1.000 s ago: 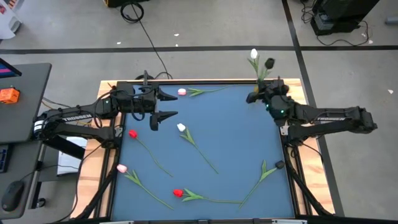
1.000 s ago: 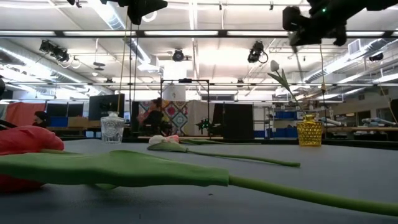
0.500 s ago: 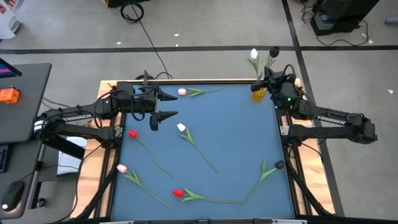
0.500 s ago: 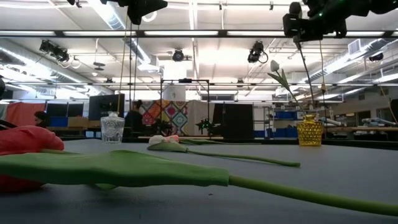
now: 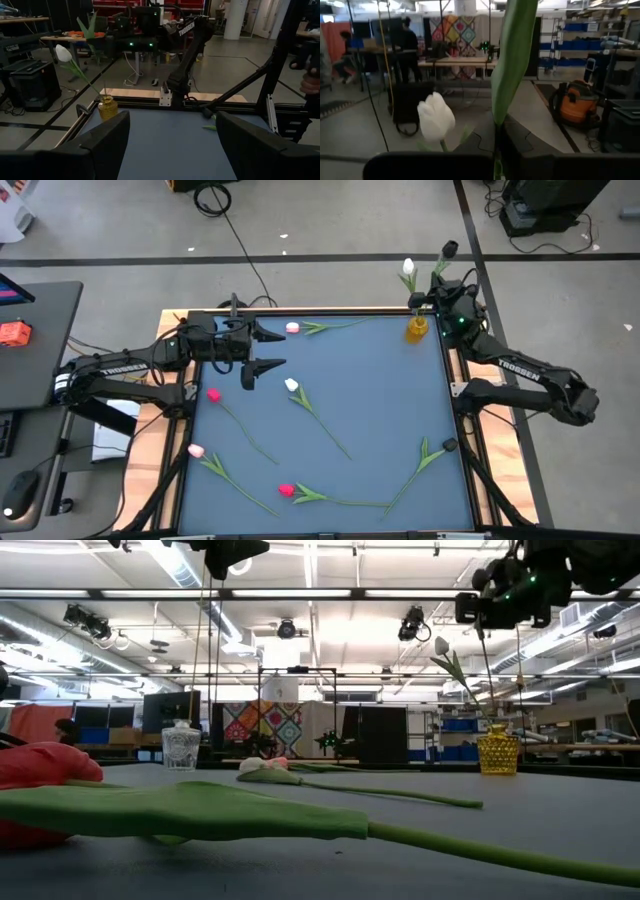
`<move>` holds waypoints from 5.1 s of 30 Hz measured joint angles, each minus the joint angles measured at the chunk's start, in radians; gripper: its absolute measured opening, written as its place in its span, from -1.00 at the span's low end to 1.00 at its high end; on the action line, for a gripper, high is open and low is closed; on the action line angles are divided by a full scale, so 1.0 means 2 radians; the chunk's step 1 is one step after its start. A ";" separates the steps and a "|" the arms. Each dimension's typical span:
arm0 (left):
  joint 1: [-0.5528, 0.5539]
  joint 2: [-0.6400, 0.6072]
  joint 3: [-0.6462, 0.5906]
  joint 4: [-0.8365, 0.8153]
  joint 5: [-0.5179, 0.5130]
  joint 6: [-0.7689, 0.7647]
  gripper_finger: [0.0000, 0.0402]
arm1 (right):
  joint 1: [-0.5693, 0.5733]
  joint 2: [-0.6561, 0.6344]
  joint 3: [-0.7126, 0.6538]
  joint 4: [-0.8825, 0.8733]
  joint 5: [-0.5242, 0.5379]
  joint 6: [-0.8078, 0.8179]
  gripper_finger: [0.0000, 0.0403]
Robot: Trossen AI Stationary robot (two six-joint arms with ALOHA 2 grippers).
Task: Sort flowers into vase by color
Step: Put the top black tulip into the yellow vase, then put the black tulip into the yellow vase
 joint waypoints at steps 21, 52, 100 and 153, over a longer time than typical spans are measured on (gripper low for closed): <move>0.000 0.000 0.000 0.000 0.000 0.000 0.51 | -0.029 0.043 -0.028 -0.087 -0.036 0.120 -0.65; 0.000 0.000 0.000 0.000 0.000 0.000 0.51 | 0.091 -0.011 -0.028 -0.435 -0.235 0.626 -0.44; 0.000 0.000 0.000 0.000 0.000 0.000 0.51 | 0.623 0.342 0.253 -0.832 -0.389 0.476 -0.48; 0.000 0.000 0.000 0.000 0.000 0.000 0.51 | 0.797 0.268 0.141 -0.631 -0.354 0.092 -0.03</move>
